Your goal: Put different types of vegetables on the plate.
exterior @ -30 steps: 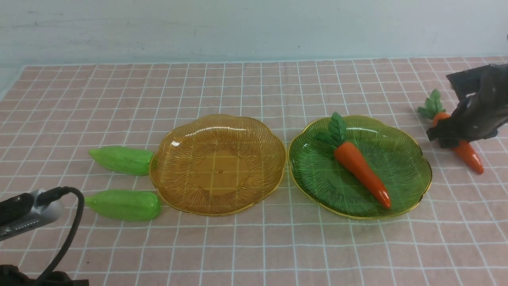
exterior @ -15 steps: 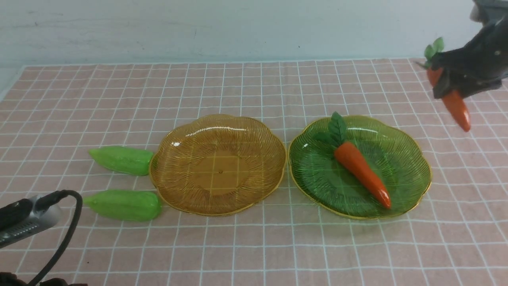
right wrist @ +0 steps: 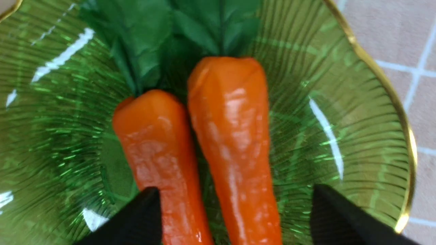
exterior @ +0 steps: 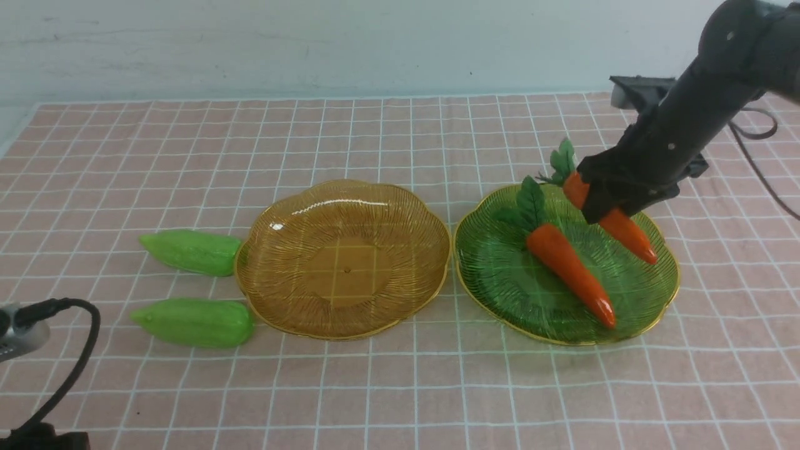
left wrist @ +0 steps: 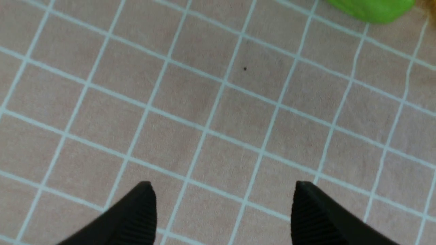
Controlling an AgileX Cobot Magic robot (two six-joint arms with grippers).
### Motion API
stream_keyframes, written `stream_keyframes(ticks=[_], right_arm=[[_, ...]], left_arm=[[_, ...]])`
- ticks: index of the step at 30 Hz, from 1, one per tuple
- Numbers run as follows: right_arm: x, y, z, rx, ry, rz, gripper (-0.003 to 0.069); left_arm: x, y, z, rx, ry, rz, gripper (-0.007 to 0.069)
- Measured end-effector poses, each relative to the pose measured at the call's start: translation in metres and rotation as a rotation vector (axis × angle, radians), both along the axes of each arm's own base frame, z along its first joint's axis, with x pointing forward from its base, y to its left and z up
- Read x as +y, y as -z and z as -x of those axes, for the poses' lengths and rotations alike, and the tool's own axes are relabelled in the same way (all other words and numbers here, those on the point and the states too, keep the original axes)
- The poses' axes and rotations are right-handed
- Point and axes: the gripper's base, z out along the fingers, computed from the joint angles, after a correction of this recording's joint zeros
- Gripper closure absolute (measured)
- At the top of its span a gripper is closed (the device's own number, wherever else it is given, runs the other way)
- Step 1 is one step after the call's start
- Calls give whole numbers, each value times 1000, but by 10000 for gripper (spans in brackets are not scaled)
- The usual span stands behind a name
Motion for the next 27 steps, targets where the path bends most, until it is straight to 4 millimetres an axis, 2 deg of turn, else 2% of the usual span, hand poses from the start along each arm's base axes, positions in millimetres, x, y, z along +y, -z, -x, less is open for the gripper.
stream_keyframes(ticks=[2, 4, 6, 7, 10, 13, 15, 21, 25, 27], right_arm=[[-1, -5, 1, -1, 46, 3, 67], [-2, -17, 6, -15, 72, -1, 28], [-3, -30, 16, -28, 84, -6, 18], [-4, -43, 26, -44, 85, -13, 17], [-4, -64, 57, -52, 71, -31, 22], [-4, -70, 80, -44, 22, -45, 38], [-5, -71, 88, -42, 4, -41, 52], [-5, -69, 90, -35, -6, -39, 80], [-5, -69, 90, -37, -9, -33, 81], [-5, -69, 90, -37, -10, -32, 81]], left_arm=[[-1, 3, -11, -24, -13, 11, 134], [-3, 9, -27, -50, -51, 44, 134], [-6, 15, -43, -59, -102, 83, 134], [-7, 16, -52, -78, -135, 112, 134], [-11, 29, -87, -131, -241, 204, 134], [-15, 45, -116, -167, -342, 307, 134], [-18, 60, -133, -169, -426, 382, 134], [-22, 98, -154, -160, -588, 525, 134], [-24, 107, -164, -194, -593, 567, 137], [-24, 110, -165, -188, -594, 566, 170]])
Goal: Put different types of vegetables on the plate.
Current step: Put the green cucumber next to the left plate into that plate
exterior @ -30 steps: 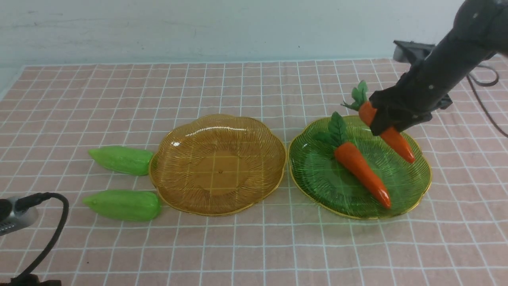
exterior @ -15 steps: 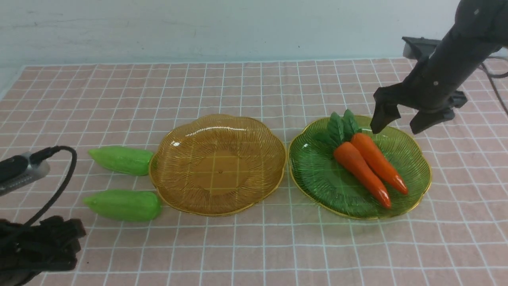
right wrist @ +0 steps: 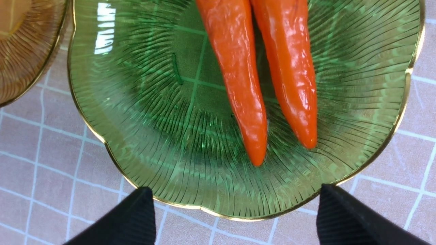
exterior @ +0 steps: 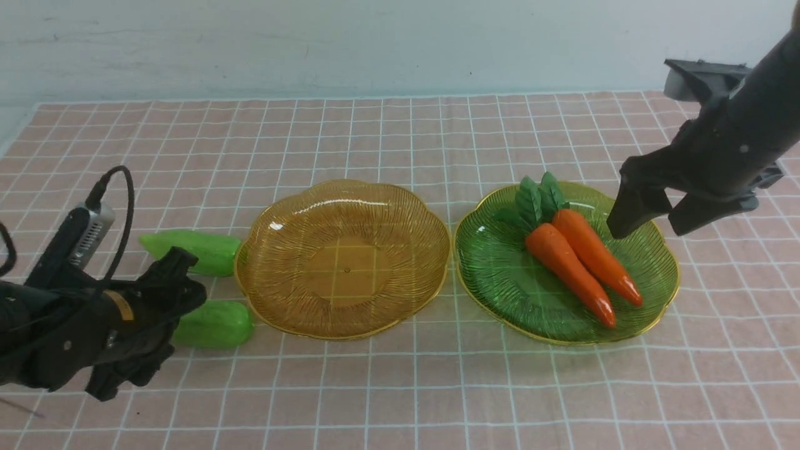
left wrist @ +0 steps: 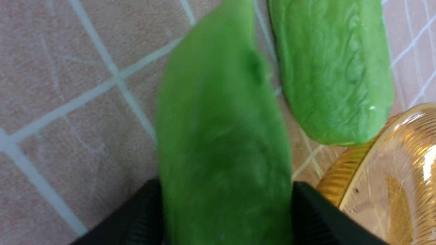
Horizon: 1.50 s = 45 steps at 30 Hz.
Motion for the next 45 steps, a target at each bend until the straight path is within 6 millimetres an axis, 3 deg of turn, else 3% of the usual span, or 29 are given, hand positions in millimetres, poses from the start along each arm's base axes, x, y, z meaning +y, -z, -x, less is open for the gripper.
stream_keyframes(ticks=[4, 9, 16, 19, 27, 32, 35, 40, 45], right_arm=[[0, 0, 0, 0, 0, 0, 81], [0, 0, 0, 0, 0, 0, 81], [0, 0, 0, 0, 0, -1, 81], [0, 0, 0, 0, 0, -1, 81], [0, 0, 0, 0, 0, -1, 81], [0, 0, 0, 0, 0, -1, 81], [0, 0, 0, 0, 0, -2, 81], [0, 0, 0, 0, 0, -2, 81], [0, 0, 0, 0, 0, -2, 81]], left_arm=[[-1, 0, 0, 0, 40, -29, 260], [-1, -12, 5, -16, 138, -110, 309], [-6, -83, 4, -236, 327, -321, 314], [-17, -98, -2, -233, 375, -400, 314], [-63, -104, -27, -179, 491, -510, 314], [-87, -90, -48, -139, 546, -540, 285], [-87, -81, -61, -109, 546, -552, 242], [-76, -90, -75, -122, 481, -532, 142], [-64, -94, -80, -99, 399, -471, 120]])
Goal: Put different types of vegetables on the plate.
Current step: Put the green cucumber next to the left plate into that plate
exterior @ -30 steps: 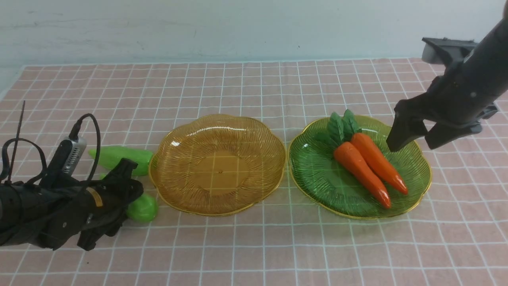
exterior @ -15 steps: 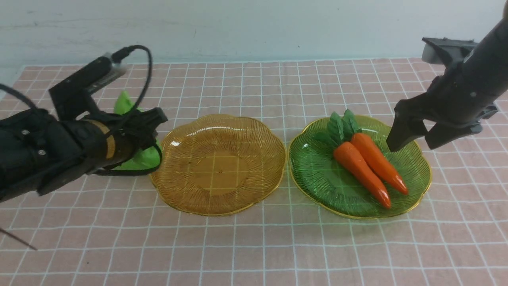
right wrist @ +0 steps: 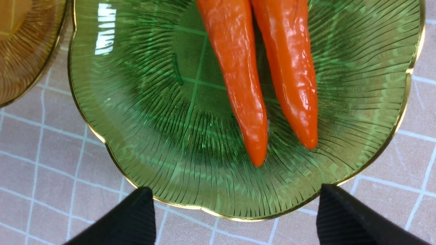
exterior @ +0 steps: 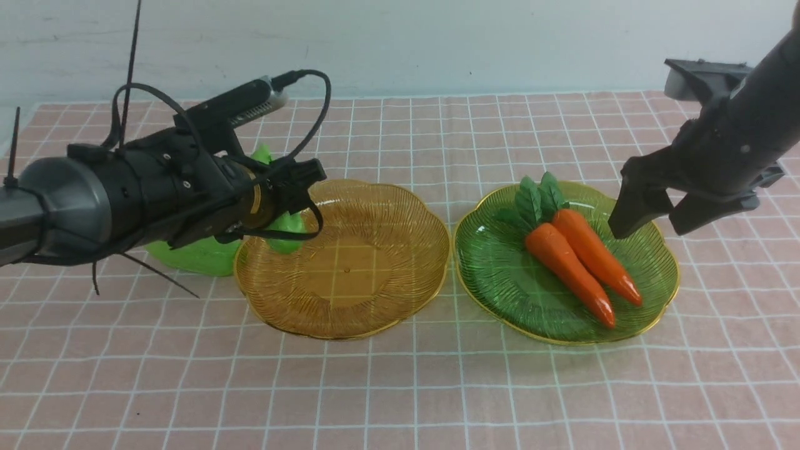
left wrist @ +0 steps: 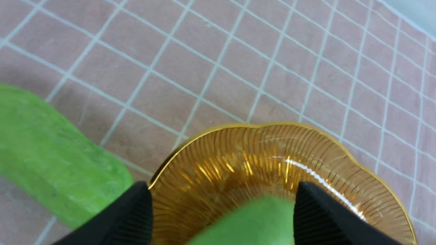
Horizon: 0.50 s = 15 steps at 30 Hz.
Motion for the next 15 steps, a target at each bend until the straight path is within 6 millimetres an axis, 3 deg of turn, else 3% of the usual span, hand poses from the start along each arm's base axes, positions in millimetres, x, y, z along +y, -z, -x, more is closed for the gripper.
stream_keyframes(ticks=[7, 11, 15], right_arm=[[0, 0, 0, 0, 0, 0, 81], [0, 0, 0, 0, 0, 0, 81], [0, 0, 0, 0, 0, 0, 81]], left_arm=[[-2, 0, 1, 20, 8, 11, 121], [7, -8, -6, -3, -4, 2, 121], [24, -21, -12, -43, 143, -271, 142]])
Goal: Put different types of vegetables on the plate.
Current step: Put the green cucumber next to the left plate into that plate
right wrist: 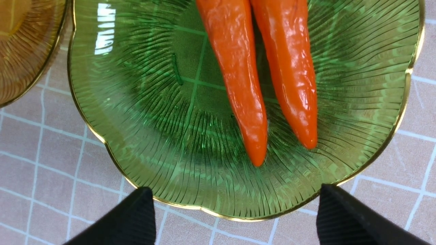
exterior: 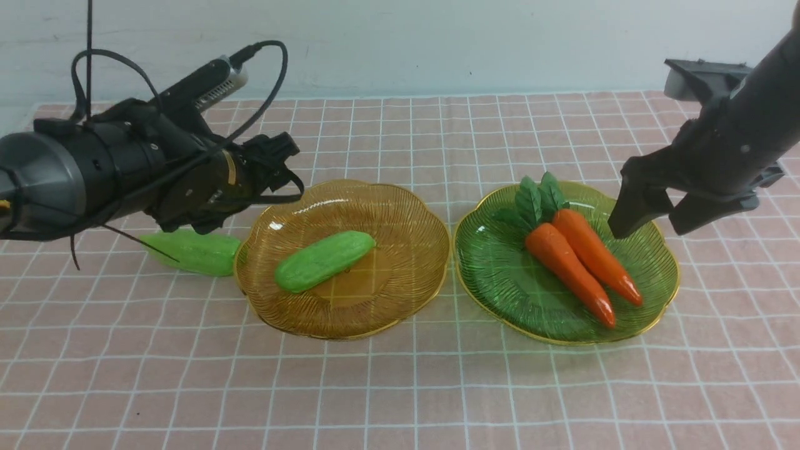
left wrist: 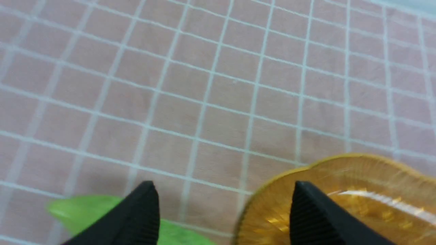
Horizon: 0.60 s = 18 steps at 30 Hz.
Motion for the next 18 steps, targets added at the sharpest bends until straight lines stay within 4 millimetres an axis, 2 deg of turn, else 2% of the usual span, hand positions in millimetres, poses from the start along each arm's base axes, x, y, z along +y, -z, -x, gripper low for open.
stream_keyframes(ticks=[2, 4, 6, 8, 10, 13, 18], right_arm=[[0, 0, 0, 0, 0, 0, 81], [0, 0, 0, 0, 0, 0, 81], [0, 0, 0, 0, 0, -1, 81], [0, 2, -1, 6, 0, 0, 81], [0, 5, -2, 13, 0, 0, 81], [1, 7, -3, 19, 1, 1, 81], [1, 8, -4, 22, 1, 1, 81]], left_arm=[[10, 1, 6, 90, 83, -238, 250], [17, 7, 14, 218, 67, -321, 374], [23, 14, 27, 390, -5, -308, 525], [25, 23, 40, 551, -61, -235, 601], [23, 32, 38, 596, -73, -146, 619], [28, 42, 21, 556, -113, 14, 614], [48, 31, -5, 421, -219, 266, 544]])
